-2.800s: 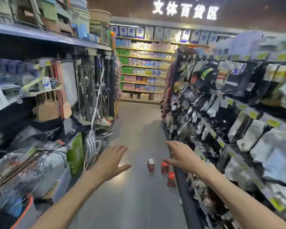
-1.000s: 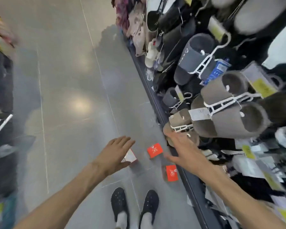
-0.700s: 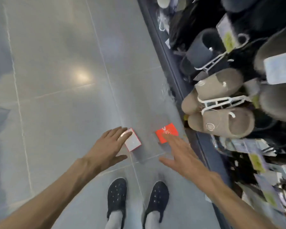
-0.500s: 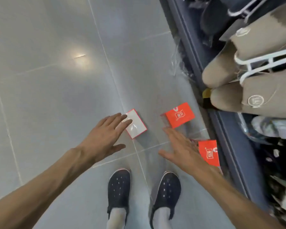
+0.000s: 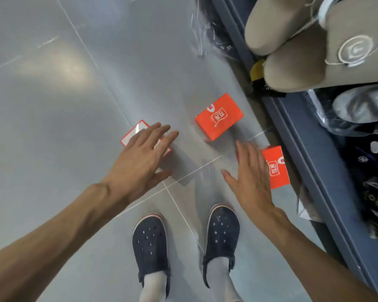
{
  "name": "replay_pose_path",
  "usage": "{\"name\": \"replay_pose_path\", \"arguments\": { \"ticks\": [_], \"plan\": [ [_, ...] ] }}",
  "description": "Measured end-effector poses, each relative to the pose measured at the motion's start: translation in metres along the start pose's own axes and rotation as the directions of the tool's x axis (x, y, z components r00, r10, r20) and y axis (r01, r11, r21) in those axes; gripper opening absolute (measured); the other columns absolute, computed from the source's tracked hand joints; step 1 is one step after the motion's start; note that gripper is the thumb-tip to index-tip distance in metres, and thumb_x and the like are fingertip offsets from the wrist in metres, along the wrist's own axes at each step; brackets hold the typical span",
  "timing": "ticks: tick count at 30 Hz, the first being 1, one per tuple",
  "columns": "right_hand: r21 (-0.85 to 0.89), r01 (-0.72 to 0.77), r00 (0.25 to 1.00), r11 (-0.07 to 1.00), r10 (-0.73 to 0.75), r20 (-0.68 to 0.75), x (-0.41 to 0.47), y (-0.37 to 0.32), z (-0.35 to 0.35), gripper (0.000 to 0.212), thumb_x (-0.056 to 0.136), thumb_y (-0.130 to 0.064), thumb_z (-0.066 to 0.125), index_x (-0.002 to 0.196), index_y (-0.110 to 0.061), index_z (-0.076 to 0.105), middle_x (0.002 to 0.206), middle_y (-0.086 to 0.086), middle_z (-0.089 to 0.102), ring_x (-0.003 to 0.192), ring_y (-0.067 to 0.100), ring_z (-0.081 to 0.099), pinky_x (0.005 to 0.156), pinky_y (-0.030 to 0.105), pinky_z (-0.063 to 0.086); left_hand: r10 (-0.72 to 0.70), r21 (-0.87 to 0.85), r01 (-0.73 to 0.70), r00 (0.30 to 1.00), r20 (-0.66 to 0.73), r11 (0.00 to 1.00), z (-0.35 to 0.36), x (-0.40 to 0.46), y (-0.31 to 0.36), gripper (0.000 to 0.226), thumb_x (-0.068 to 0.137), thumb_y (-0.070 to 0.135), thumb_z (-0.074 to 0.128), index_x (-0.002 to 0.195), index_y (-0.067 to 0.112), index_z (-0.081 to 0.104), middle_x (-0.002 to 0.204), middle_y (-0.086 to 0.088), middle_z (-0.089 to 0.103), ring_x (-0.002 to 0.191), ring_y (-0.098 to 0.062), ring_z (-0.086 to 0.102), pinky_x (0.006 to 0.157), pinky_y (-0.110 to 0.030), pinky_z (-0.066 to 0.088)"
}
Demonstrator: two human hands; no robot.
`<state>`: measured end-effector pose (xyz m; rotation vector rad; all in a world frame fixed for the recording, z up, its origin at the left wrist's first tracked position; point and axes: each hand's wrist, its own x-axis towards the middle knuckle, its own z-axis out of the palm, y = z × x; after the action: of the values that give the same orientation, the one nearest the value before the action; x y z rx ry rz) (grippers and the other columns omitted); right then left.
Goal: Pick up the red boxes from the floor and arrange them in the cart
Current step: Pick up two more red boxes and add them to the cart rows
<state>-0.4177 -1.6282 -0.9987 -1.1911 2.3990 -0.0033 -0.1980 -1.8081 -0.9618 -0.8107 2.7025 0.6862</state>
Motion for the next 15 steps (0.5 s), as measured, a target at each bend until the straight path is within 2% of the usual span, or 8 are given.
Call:
{"name": "replay_pose_path", "arguments": {
  "ticks": [2,4,6,9,15],
  "plan": [
    [0.017,-0.144,0.983,0.989,0.145,-0.114,-0.002,0.022,-0.006,0.094,0.083,-0.043,0.08,0.156,-0.014,0.029,0.159,0.018,0.033,0.148,0.037,0.031,0.119,0.054,0.032,0.02,-0.007,-0.02,1.0,-0.011,1.0,-0.002,0.023,0.015,0.087,0.088,0.044,0.072,0.156,0.017,0.026,0.163,-0.01,0.029,0.152,-0.031,0.024,0.122,-0.045,0.027],
    [0.038,-0.279,0.954,0.96,0.281,-0.106,-0.003,0.043,-0.007,0.106,0.079,-0.046,0.084,0.157,-0.01,0.022,0.157,0.022,0.033,0.145,0.04,0.034,0.118,0.056,0.033,0.031,-0.016,-0.031,0.999,-0.031,0.999,0.0,0.048,0.03,0.088,0.09,0.047,0.069,0.158,0.017,0.022,0.164,-0.012,0.027,0.151,-0.033,0.024,0.122,-0.045,0.025],
    [0.074,-0.354,0.932,0.932,0.358,-0.054,-0.002,0.06,-0.002,0.117,0.075,-0.052,0.086,0.158,-0.008,0.017,0.155,0.021,0.036,0.142,0.041,0.038,0.115,0.057,0.036,0.029,-0.026,-0.03,0.998,-0.05,0.999,0.004,0.07,0.041,0.09,0.089,0.048,0.069,0.159,0.016,0.02,0.164,-0.013,0.026,0.151,-0.033,0.023,0.122,-0.044,0.023],
    [0.155,-0.42,0.906,0.894,0.424,0.005,0.003,0.076,0.01,0.122,0.069,-0.055,0.089,0.157,-0.009,0.018,0.148,0.02,0.043,0.136,0.041,0.046,0.111,0.057,0.043,0.001,-0.04,-0.004,0.998,-0.057,0.999,0.017,0.094,0.049,0.097,0.086,0.051,0.071,0.159,0.016,0.017,0.164,-0.013,0.025,0.15,-0.033,0.024,0.121,-0.042,0.023],
    [0.221,-0.446,0.894,0.867,0.443,0.065,0.001,0.088,0.013,0.112,0.065,-0.064,0.087,0.148,-0.018,0.027,0.141,0.011,0.051,0.127,0.035,0.056,0.108,0.055,0.047,-0.107,-0.069,0.104,0.993,-0.042,0.992,0.033,0.12,0.064,0.114,0.082,0.058,0.073,0.16,0.011,0.004,0.164,-0.015,0.022,0.151,-0.033,0.023,0.124,-0.045,0.023]
  ]
}}
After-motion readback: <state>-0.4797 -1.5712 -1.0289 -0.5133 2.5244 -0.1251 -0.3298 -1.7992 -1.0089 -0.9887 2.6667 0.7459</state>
